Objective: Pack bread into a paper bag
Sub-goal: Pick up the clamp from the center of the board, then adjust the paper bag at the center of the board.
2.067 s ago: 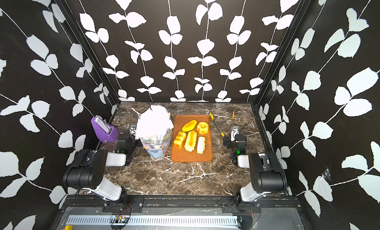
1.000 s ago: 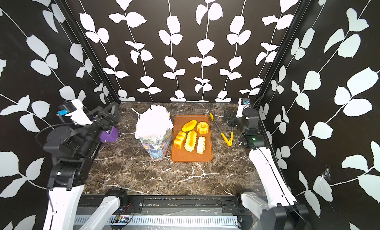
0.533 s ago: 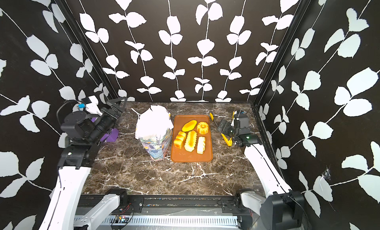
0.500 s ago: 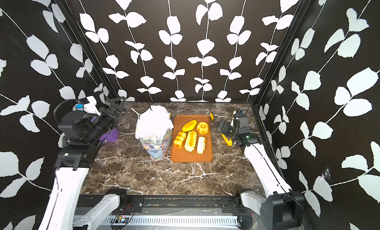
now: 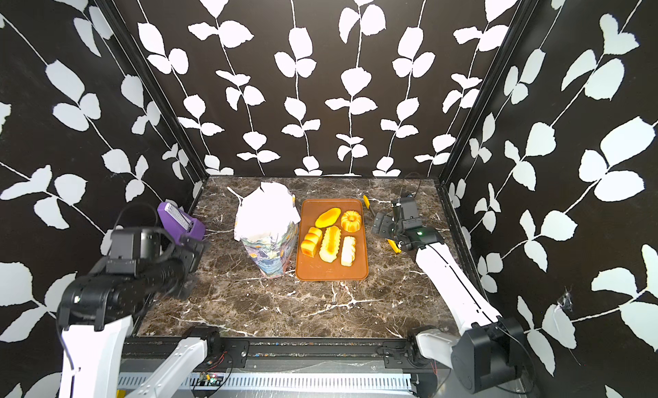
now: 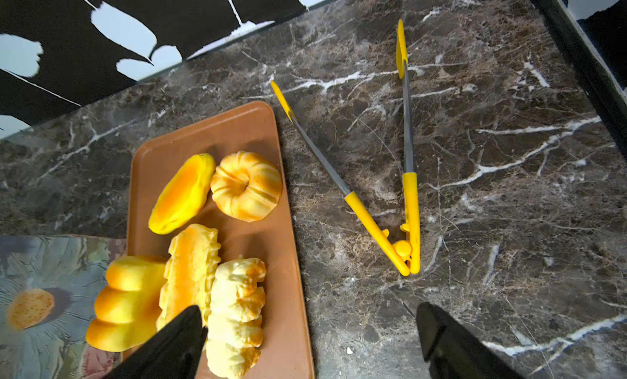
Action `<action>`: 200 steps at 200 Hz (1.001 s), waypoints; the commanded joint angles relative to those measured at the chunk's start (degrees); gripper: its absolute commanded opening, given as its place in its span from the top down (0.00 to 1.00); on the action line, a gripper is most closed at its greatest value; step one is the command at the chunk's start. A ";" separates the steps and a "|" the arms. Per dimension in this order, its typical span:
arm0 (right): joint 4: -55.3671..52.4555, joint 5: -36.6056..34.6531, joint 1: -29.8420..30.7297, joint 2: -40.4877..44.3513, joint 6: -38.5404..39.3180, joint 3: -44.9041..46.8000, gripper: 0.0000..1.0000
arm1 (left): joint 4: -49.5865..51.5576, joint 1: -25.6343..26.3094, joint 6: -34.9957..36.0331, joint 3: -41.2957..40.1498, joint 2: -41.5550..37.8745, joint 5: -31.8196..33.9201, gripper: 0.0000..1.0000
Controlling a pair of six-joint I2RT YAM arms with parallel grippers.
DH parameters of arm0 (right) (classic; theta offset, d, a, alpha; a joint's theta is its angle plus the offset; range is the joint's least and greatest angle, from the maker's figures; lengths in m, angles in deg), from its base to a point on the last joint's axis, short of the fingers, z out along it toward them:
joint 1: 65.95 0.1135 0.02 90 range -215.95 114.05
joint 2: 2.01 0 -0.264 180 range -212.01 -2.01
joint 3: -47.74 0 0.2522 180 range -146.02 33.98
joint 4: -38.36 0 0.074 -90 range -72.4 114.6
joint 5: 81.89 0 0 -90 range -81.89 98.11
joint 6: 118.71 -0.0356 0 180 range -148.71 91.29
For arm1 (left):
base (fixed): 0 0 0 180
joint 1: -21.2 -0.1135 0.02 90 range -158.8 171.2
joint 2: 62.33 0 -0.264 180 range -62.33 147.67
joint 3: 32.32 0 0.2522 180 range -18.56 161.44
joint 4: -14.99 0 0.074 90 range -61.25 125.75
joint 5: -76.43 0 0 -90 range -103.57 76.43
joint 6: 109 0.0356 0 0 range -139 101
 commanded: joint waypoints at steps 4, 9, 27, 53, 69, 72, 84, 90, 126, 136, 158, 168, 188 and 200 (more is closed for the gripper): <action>-0.77 -2.58 1.45 -2.23 0.54 -3.64 0.01 | 6.18 0.10 -3.17 1.68 -0.56 0.04 0.01; -0.77 -2.87 1.81 -2.71 0.36 -3.79 0.01 | 6.05 0.13 -2.52 2.46 0.13 -0.19 0.01; -0.45 -3.35 2.98 -4.50 -0.24 -4.03 0.01 | 5.43 0.22 2.02 5.69 4.00 -0.27 0.01; -1.17 -4.68 4.94 -6.16 -0.54 -5.15 0.01 | 0.07 2.12 4.53 3.69 7.78 -1.95 0.01; -2.04 -6.58 5.73 -6.34 -0.20 -5.79 0.01 | -4.33 6.35 3.42 0.94 10.65 -0.36 0.01; -2.26 -6.90 5.81 -6.34 -0.12 -5.93 0.01 | -4.99 7.47 3.12 0.58 11.39 -0.01 0.01; -3.12 -7.83 5.86 -6.36 0.09 -6.28 0.01 | -8.34 11.13 1.43 -0.58 14.43 0.62 0.01; -3.36 -8.19 5.85 -6.26 0.29 -6.32 0.01 | -10.35 13.22 0.34 -1.07 15.75 1.00 0.01; -4.10 -9.82 6.01 -5.24 -0.06 -5.15 0.01 | -15.57 21.26 -2.04 3.07 24.58 5.09 0.01; -3.97 -9.90 6.00 -5.01 -0.25 -4.69 0.01 | -17.62 21.85 -2.62 3.24 25.81 4.74 0.01; -4.40 -10.40 6.00 -4.44 -0.31 -3.77 0.01 | -19.63 22.38 -3.71 2.67 27.30 5.14 0.01; -4.59 -10.85 6.00 -4.15 -0.05 -3.44 0.01 | -19.74 22.47 -4.04 2.14 27.66 5.49 0.01; -4.88 -12.19 5.99 -3.79 0.58 -3.04 0.01 | -21.30 22.47 -5.06 -0.56 27.33 5.86 0.06; -5.47 -12.98 5.96 -3.86 0.86 -3.14 0.01 | -22.40 22.47 -5.70 -2.27 27.10 5.83 0.15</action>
